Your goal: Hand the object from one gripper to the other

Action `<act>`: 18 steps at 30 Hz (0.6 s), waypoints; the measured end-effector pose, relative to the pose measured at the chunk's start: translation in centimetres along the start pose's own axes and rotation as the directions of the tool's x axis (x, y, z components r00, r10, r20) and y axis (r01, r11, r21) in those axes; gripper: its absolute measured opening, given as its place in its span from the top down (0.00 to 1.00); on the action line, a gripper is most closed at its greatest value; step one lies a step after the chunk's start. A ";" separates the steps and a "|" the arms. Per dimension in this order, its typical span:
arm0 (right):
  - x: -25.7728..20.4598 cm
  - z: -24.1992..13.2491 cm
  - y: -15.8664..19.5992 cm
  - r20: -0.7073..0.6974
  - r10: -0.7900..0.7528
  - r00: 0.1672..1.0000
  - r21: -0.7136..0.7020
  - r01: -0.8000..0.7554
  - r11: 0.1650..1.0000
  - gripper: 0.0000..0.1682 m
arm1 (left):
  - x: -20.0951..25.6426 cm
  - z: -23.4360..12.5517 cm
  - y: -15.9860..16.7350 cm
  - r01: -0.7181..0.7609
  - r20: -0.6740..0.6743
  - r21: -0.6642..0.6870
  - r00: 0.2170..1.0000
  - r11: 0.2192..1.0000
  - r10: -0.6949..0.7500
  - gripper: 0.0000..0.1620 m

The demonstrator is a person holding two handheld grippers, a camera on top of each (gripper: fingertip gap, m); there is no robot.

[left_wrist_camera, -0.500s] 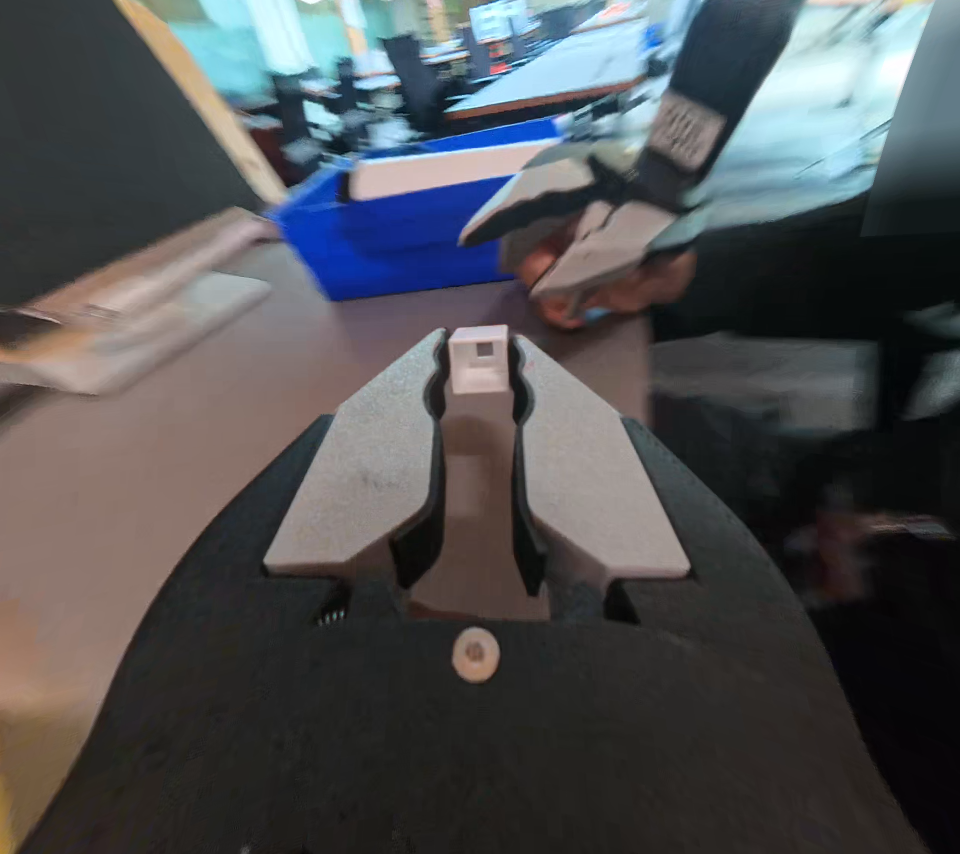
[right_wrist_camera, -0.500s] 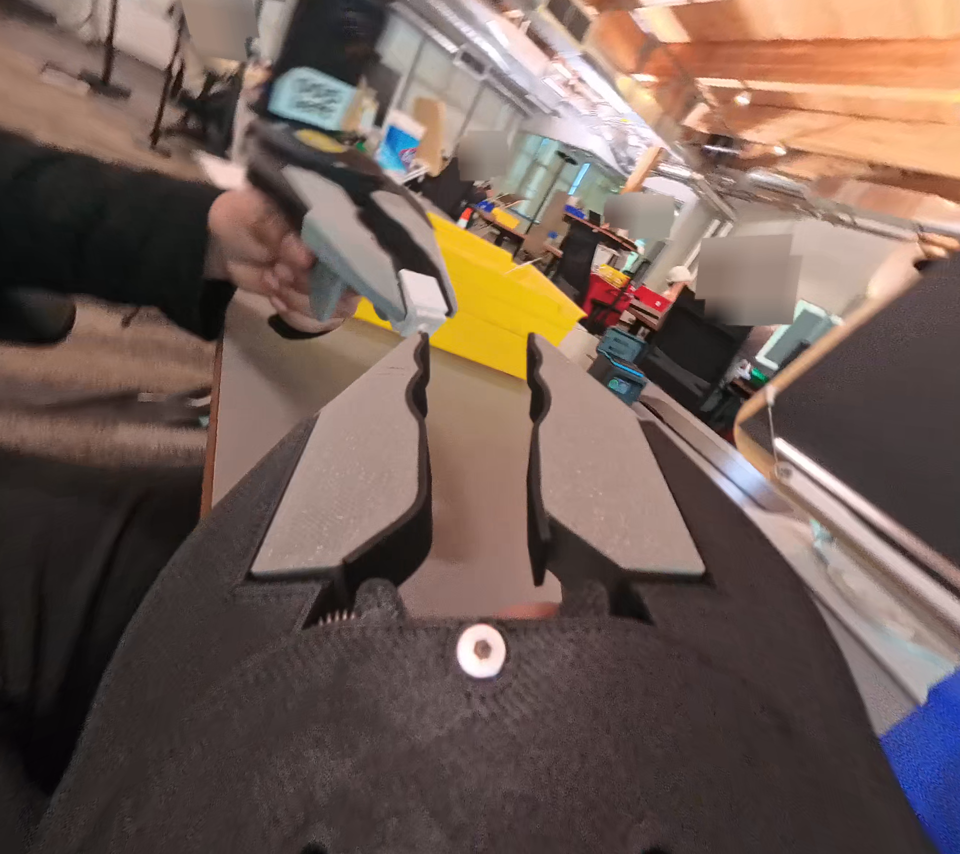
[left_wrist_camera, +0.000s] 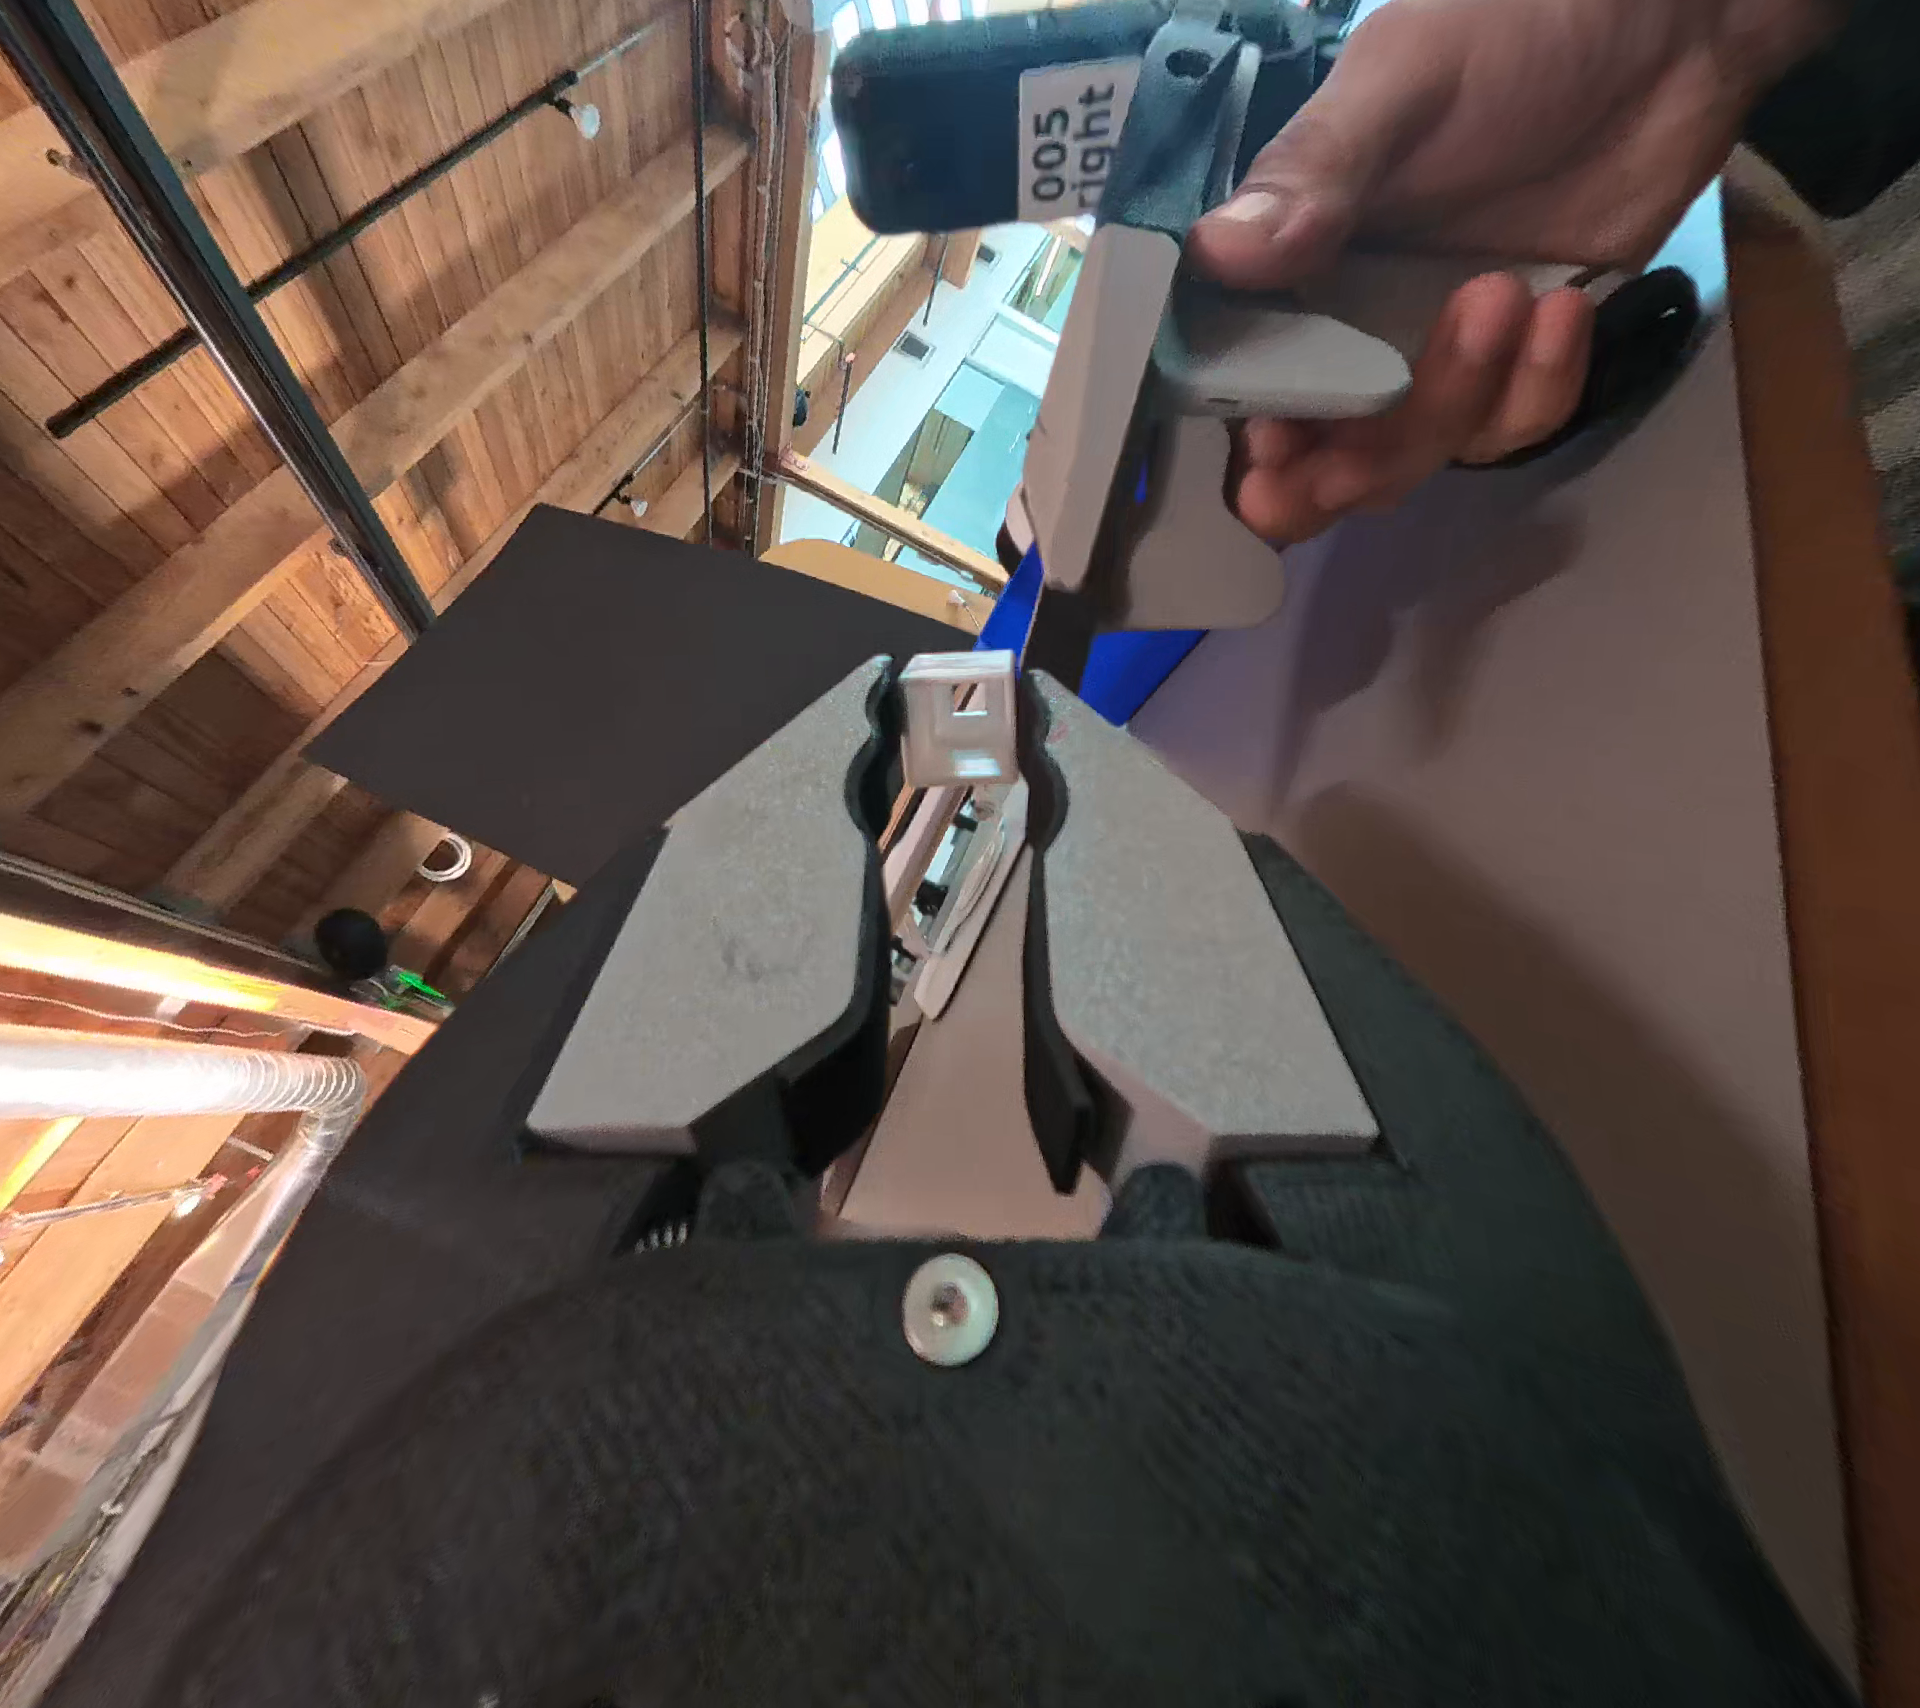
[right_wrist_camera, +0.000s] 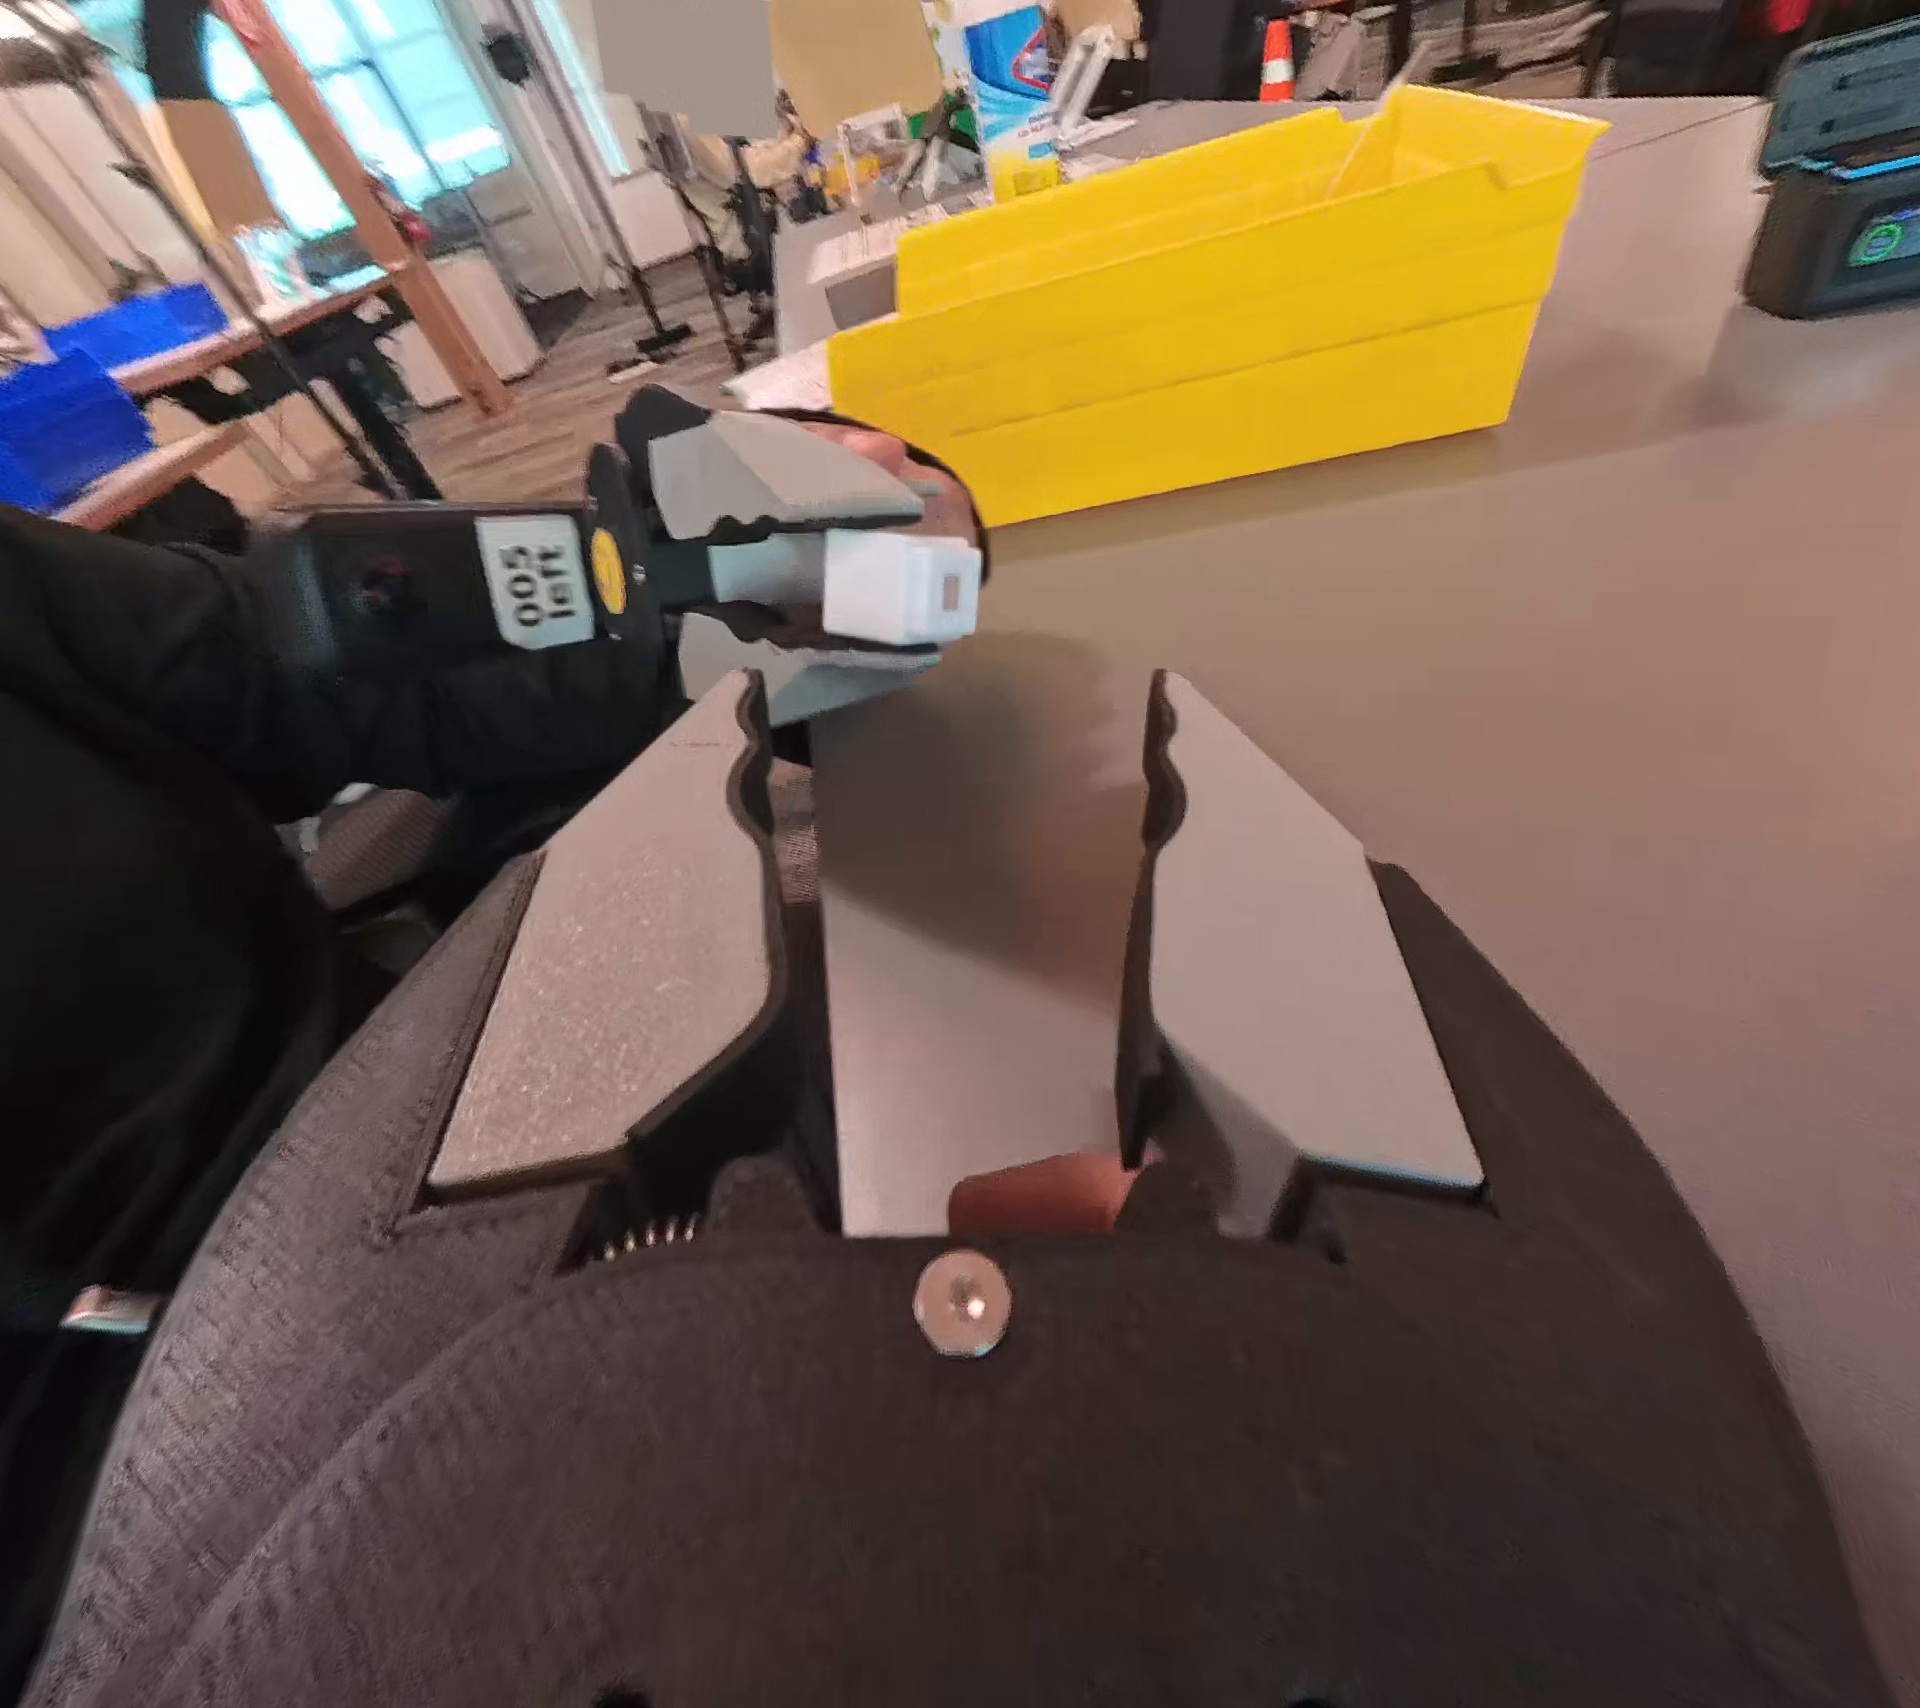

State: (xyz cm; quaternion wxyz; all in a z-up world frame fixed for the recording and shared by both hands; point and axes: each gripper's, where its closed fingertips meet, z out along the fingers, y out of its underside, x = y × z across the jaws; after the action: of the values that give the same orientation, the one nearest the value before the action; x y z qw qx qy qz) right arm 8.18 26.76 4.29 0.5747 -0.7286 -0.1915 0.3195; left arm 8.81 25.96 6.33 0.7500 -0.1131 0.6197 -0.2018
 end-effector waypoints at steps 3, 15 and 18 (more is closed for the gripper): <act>-1.1 0.3 0.1 0.087 0.028 0.996 0.001 -0.029 1.000 0.63 | 0.5 0.2 -0.2 -0.018 -0.010 -0.002 1.000 1.000 0.018 0.88; 1.4 1.0 1.1 -0.133 -0.095 0.987 -0.081 0.085 0.993 0.84 | 2.8 1.1 2.5 -0.123 -0.071 -0.198 0.991 0.972 0.111 0.88; 1.6 1.1 1.2 -0.130 -0.051 0.990 -0.084 0.040 0.996 0.84 | 2.8 1.1 2.9 -0.126 -0.069 -0.217 0.991 0.968 0.114 0.88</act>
State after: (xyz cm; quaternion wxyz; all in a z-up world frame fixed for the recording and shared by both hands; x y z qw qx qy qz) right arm 8.50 28.28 2.57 0.5630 -0.7665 -0.1825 0.2494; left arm 10.78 27.20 2.92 0.7258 -0.1523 0.6649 -0.0890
